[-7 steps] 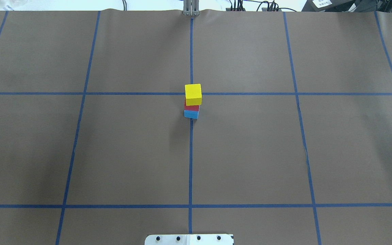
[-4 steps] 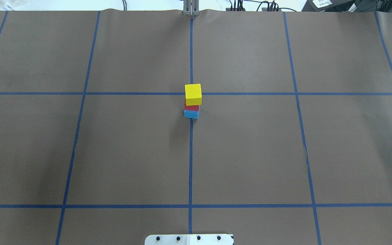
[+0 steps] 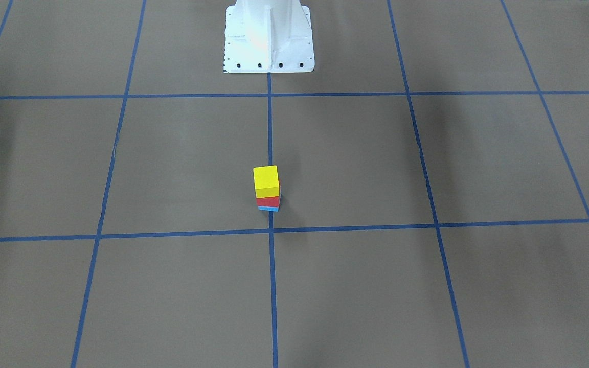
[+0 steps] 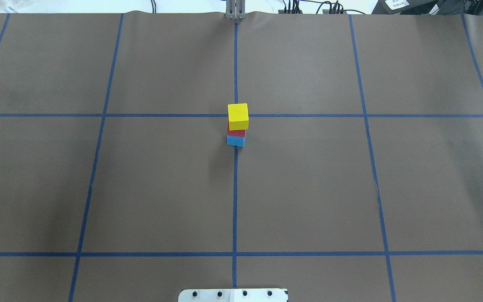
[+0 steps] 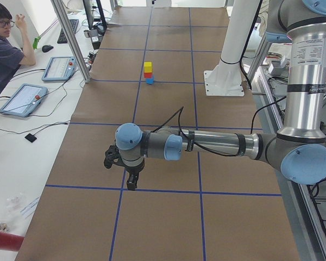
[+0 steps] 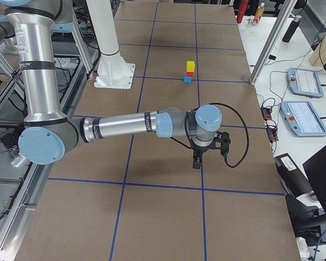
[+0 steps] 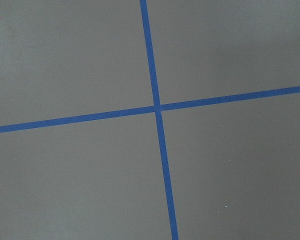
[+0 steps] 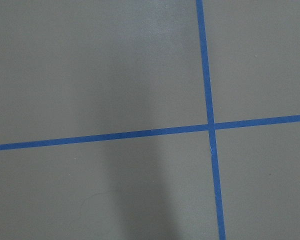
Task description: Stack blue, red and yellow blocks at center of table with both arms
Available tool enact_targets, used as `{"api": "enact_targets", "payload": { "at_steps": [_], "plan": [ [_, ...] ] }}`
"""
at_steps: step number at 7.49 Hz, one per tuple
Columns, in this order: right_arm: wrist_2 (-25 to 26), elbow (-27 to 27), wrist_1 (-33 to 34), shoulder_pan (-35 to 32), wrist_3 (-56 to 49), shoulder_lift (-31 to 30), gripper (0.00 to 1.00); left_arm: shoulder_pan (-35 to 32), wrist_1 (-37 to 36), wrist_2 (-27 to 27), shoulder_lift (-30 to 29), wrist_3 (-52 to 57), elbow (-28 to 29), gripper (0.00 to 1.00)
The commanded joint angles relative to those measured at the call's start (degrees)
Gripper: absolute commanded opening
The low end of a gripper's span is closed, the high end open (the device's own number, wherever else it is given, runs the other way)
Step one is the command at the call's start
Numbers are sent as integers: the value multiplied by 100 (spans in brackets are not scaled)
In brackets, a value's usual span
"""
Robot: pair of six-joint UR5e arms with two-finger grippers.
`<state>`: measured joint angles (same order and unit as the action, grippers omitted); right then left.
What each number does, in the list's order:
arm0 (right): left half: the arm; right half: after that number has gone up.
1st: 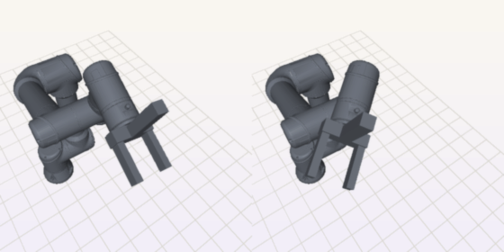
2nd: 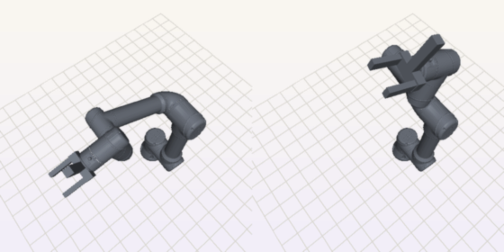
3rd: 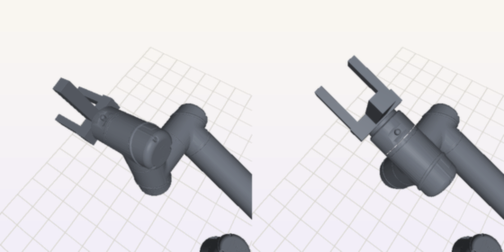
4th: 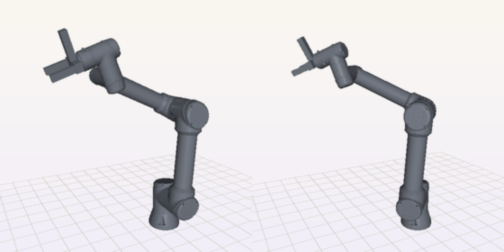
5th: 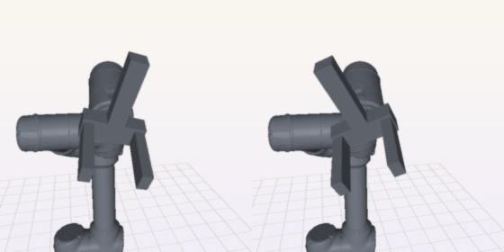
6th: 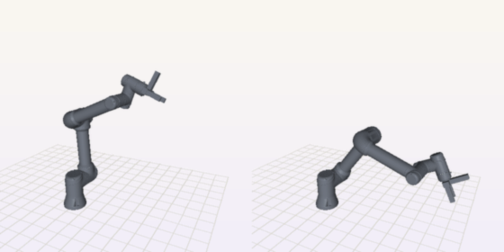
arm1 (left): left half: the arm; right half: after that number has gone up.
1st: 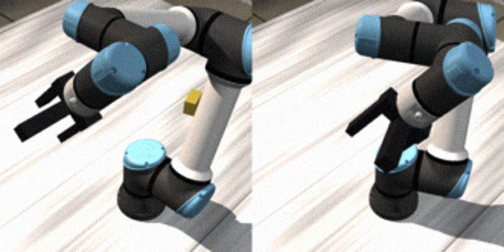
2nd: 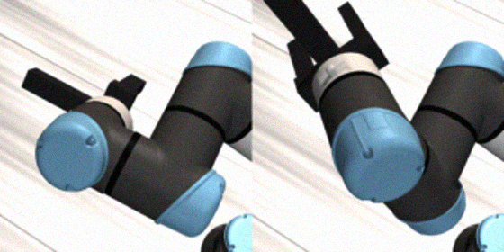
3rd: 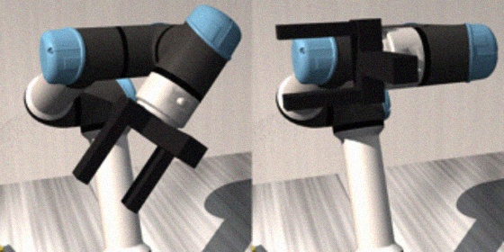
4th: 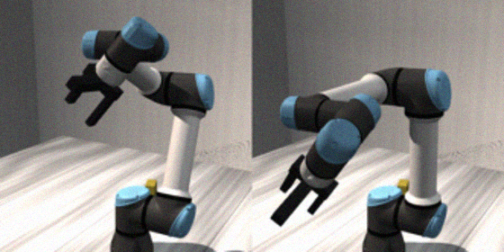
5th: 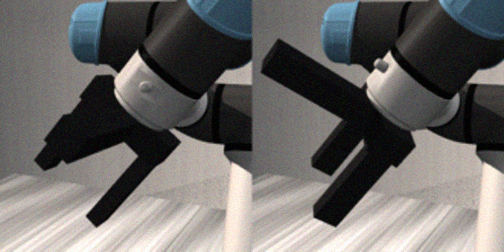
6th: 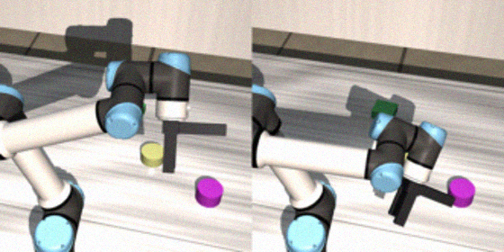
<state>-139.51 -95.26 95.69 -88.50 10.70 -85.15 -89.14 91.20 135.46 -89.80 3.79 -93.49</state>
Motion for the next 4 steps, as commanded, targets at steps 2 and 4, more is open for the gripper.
{"api": "enact_targets", "payload": {
  "at_steps": [2, 4],
  "plan": [
    [20, 51, 20, -141, -565, -237, 99, 2, -5, -11, -28, -1, 50, 99],
    [2, 60, 3, -176, -630, -265, 99, 11, 3, -29, -37, -1, 59, 99]
  ]
}}
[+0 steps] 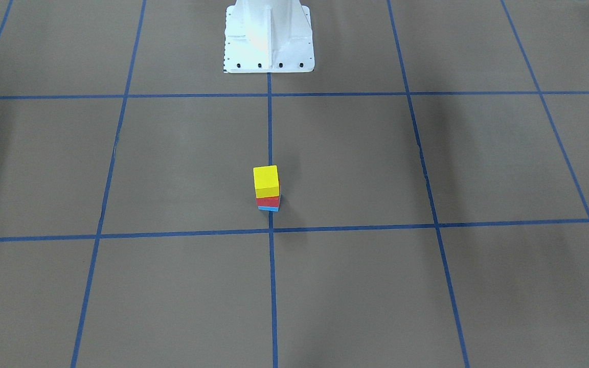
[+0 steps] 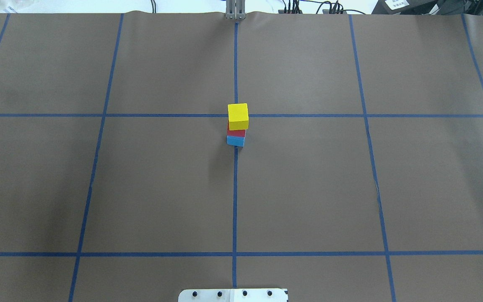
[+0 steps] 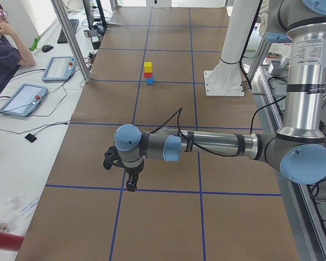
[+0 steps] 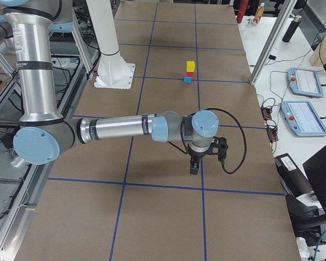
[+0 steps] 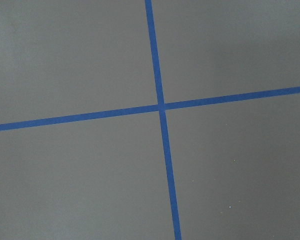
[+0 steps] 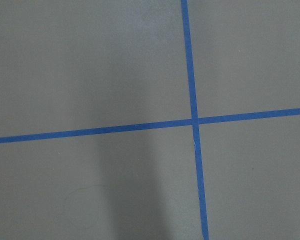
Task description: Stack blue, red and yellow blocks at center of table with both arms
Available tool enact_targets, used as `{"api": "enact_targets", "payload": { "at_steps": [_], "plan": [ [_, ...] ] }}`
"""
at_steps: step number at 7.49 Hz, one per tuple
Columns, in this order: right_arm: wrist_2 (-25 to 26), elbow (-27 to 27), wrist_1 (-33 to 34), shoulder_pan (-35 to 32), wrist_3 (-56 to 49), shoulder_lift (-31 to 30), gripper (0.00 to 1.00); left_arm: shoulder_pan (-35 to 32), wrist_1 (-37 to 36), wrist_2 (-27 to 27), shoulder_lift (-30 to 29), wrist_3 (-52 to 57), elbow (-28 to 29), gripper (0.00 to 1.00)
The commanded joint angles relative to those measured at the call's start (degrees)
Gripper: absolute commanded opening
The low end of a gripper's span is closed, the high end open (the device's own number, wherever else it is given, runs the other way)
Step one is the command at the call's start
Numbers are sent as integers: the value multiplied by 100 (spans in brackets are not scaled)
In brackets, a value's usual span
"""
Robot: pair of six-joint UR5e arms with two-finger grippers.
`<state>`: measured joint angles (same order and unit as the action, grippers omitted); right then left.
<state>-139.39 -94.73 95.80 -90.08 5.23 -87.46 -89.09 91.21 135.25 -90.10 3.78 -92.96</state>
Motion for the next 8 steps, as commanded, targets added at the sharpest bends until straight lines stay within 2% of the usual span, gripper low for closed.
{"api": "enact_targets", "payload": {
  "at_steps": [1, 8],
  "plan": [
    [-18, -11, -9, -18, -101, -26, 99, 6, 2, -7, -7, 0, 6, 99],
    [-18, -72, -44, -27, -101, -43, 100, 6, 11, -25, -51, 0, 172, 99]
  ]
}}
